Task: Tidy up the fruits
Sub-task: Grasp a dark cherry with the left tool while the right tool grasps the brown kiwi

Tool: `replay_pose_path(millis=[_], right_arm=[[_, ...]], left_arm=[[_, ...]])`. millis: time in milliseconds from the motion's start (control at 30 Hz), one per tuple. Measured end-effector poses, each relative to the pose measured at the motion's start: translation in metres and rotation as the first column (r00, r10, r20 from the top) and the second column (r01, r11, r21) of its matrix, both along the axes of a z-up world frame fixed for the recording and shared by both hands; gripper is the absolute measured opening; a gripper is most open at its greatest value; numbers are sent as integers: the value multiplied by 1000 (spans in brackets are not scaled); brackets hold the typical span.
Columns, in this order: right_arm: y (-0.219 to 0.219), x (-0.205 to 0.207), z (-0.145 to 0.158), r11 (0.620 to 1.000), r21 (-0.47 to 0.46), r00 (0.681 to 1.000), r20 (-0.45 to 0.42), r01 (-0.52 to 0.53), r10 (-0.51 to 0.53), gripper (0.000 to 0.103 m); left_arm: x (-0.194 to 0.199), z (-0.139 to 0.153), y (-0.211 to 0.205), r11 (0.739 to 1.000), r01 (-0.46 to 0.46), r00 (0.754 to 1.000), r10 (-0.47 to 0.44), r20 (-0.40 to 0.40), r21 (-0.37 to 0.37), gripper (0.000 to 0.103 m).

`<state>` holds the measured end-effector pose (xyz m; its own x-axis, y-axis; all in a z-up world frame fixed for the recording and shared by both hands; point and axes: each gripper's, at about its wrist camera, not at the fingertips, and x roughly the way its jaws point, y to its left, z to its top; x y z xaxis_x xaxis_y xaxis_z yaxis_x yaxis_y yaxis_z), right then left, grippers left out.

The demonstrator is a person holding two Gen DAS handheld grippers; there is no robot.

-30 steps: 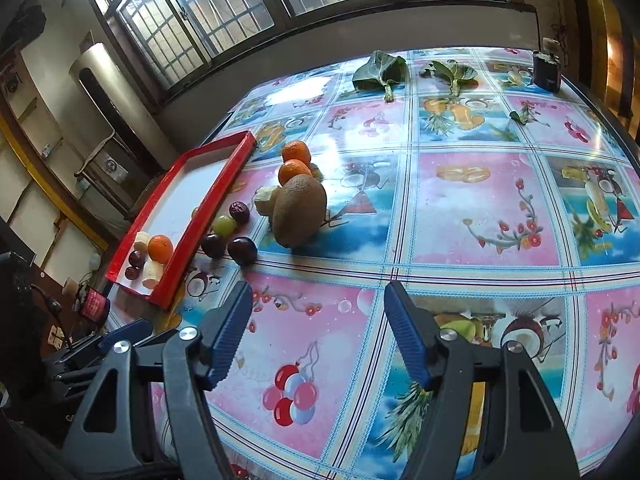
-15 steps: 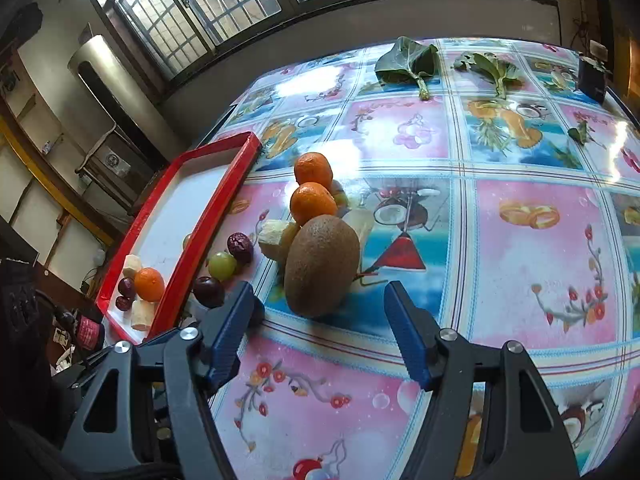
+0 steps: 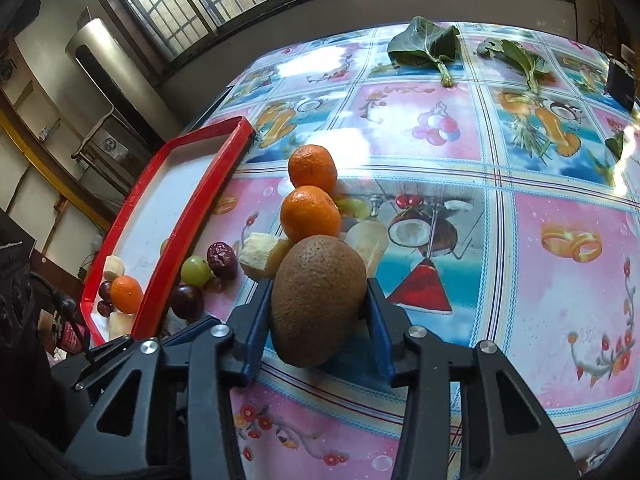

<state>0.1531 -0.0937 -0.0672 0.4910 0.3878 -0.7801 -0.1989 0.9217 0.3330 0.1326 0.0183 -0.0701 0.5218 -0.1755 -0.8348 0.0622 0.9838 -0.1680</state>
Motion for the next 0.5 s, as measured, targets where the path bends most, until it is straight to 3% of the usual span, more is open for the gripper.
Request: replay_pose_path(millis=[267,500], right_arm=[[-32,-21,24,997,43,997,50,59,-61,46],[-52,-50,34,994,70,994,62,85,-89,46]], left_arm=[[-16,14,-3,1000,5,1000,-5,28,7,22],[-45,31,-15,998,6,998,-10,66,65,22]])
